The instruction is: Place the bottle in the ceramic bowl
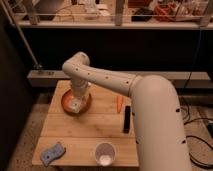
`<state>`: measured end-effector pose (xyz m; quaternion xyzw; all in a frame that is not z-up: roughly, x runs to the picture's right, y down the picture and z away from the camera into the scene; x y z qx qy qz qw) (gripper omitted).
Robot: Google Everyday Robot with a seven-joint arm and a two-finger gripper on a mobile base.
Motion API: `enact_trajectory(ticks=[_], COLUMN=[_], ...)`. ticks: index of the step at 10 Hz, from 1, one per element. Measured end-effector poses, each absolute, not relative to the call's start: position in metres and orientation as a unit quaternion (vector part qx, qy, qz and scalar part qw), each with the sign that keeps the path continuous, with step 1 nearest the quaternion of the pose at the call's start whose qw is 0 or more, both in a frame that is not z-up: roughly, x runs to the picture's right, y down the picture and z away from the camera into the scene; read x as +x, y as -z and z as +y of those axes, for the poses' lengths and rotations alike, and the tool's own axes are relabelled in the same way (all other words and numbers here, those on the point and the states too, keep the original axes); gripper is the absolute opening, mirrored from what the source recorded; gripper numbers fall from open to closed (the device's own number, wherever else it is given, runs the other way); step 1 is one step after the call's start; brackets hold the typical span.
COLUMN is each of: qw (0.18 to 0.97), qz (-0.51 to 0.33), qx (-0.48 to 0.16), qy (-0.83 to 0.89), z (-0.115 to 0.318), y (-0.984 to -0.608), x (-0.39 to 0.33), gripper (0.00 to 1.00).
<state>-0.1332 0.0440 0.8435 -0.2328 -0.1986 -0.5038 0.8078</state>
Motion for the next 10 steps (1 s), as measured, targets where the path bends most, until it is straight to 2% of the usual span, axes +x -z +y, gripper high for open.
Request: enact_trajectory(ticks=[10], qw=[0.806], qz=[-0.200], qx=[-0.233], qy=[0.506], z=[0.0434], y=[-0.8499], x=[-0.1335], gripper=[0.04])
